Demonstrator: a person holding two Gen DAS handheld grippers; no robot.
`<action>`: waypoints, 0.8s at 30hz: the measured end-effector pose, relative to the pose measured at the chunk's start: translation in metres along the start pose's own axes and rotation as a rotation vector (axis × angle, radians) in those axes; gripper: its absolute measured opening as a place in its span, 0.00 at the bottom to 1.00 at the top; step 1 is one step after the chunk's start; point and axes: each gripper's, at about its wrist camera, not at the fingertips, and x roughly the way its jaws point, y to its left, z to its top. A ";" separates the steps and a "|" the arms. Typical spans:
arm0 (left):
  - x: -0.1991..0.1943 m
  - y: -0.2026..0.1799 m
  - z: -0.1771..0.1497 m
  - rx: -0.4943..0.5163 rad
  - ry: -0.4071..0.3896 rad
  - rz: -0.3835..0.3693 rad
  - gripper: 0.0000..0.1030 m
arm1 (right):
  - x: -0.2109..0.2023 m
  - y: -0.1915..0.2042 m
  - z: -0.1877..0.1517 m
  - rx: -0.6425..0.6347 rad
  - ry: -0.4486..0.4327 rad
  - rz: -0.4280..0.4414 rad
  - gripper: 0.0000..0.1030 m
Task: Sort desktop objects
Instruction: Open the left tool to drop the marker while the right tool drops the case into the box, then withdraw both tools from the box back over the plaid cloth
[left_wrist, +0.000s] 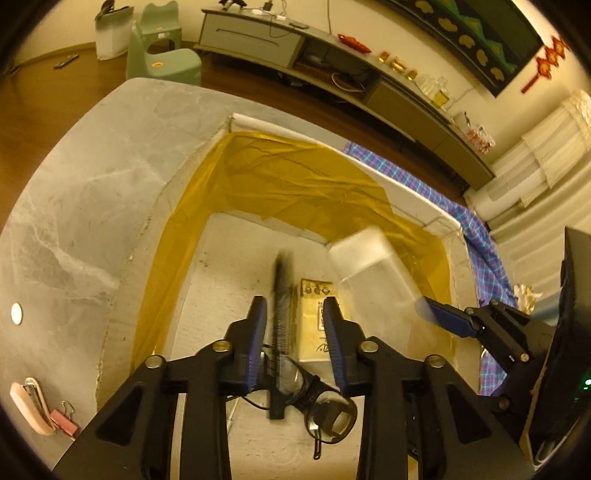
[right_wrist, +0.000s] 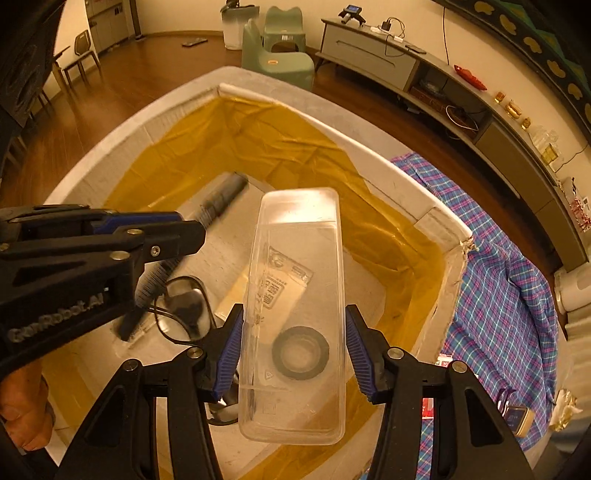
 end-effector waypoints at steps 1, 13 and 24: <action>-0.002 0.002 0.000 -0.005 -0.003 -0.004 0.33 | 0.000 0.000 0.000 -0.001 -0.004 -0.008 0.55; -0.042 -0.007 -0.015 0.042 -0.070 -0.006 0.33 | -0.022 0.004 -0.020 -0.020 -0.026 0.016 0.60; -0.068 -0.015 -0.051 0.066 -0.085 0.007 0.33 | -0.058 0.023 -0.049 -0.101 -0.071 -0.012 0.60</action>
